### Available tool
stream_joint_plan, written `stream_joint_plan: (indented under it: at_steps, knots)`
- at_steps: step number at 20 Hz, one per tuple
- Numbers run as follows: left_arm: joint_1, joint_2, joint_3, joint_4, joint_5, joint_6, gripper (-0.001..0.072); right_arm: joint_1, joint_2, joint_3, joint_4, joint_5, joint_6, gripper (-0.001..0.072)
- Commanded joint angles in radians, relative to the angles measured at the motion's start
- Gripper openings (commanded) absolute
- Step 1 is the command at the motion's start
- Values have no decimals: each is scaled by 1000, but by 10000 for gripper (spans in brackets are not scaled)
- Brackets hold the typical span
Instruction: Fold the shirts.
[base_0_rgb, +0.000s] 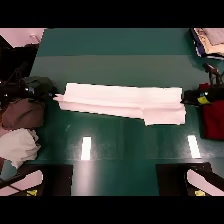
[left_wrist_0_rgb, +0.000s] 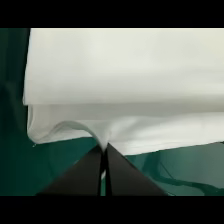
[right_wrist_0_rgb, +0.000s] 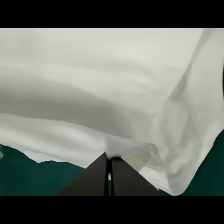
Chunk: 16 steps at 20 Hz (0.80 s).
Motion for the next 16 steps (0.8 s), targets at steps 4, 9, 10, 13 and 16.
stream_joint_plan:
  at_steps: [4,9,10,13,16]
  knots:
    - [-50,-237,182,-71,32,15,21,3,-231,188,3,-66,19,14]
    - [-121,-318,259,-63,174,11,22,2,-335,278,3,-93,29,17]
    - [-120,-318,267,-62,209,-14,23,2,-349,295,4,-103,29,18]
    - [-120,-317,288,-66,300,-92,588,4,-394,348,79,-153,29,421]
    - [-120,-317,318,-68,277,-113,591,-23,-409,401,195,-139,12,622]
